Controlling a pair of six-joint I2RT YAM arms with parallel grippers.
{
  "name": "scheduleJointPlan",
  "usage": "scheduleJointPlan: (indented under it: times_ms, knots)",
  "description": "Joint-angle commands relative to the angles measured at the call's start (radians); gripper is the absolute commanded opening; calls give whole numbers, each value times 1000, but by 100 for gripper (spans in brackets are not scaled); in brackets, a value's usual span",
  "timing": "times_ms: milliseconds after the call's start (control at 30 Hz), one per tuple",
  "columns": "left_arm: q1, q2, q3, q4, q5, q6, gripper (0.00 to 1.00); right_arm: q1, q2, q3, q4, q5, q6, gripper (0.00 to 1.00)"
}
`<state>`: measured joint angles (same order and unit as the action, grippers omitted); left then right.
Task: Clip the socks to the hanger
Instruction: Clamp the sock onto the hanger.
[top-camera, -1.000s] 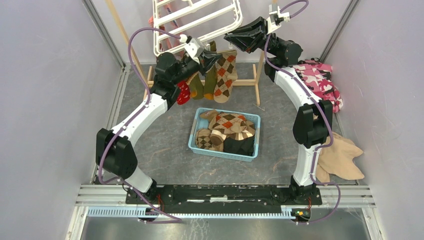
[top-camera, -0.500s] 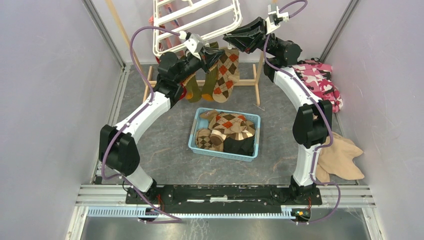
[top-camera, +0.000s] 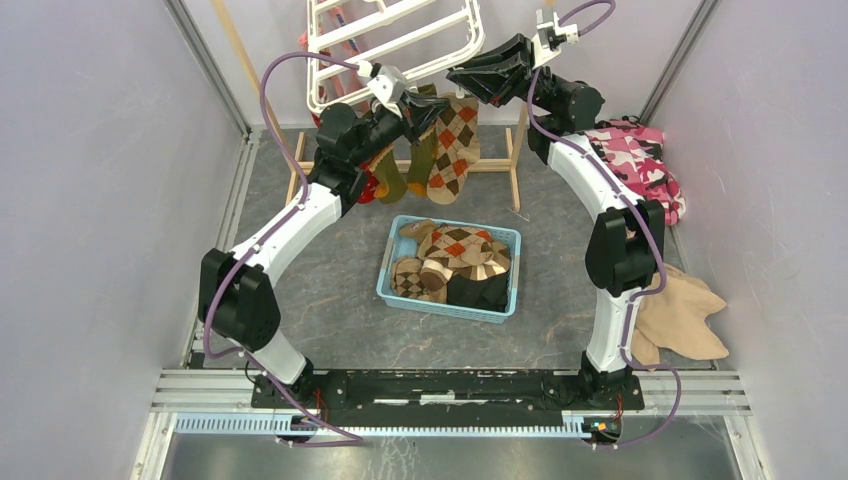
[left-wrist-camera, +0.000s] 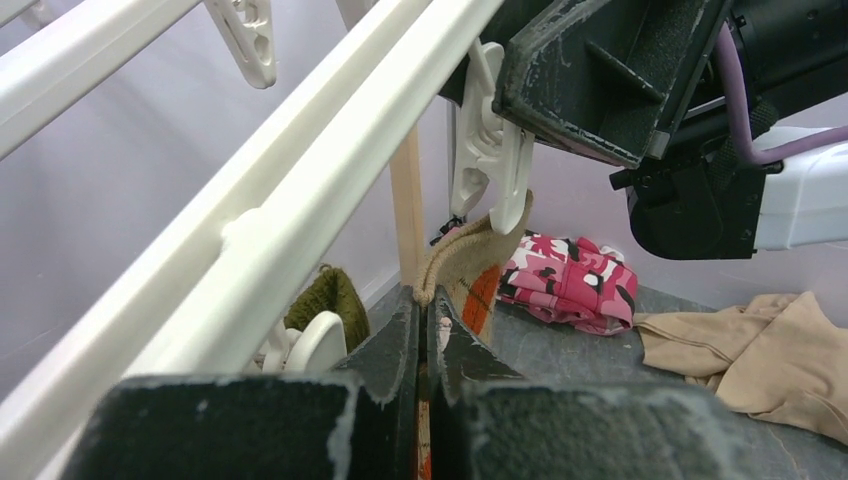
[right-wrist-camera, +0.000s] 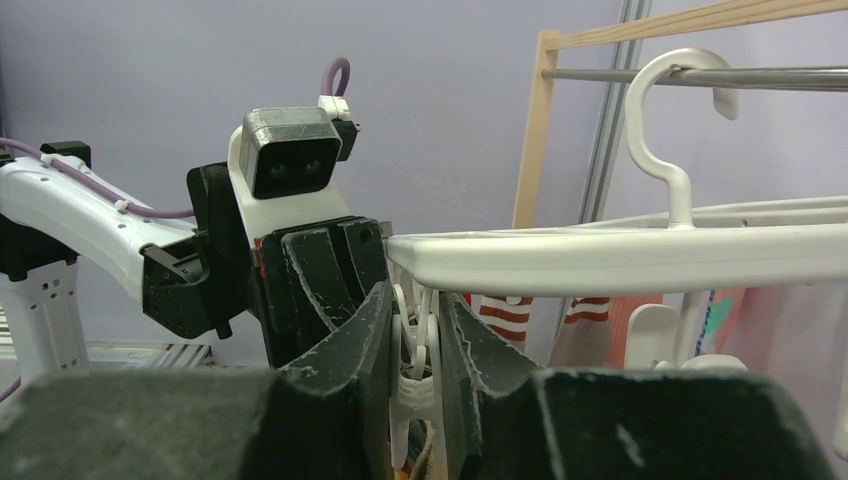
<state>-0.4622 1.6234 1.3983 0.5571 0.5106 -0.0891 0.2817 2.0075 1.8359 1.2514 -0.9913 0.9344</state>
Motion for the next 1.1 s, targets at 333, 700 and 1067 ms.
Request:
scheduleJointPlan:
  times_ms: [333, 700, 1067]
  knots:
    - [-3, -39, 20, 90, -35, -130, 2, 7, -35, 13, -16, -38, -56, 3]
    - [-1, -74, -2, 130, -5, -189, 2, 5, -54, 2, -72, -40, -114, 3]
    - [0, -76, -6, 117, 14, -203, 2, 4, -64, -3, -74, -27, -115, 22]
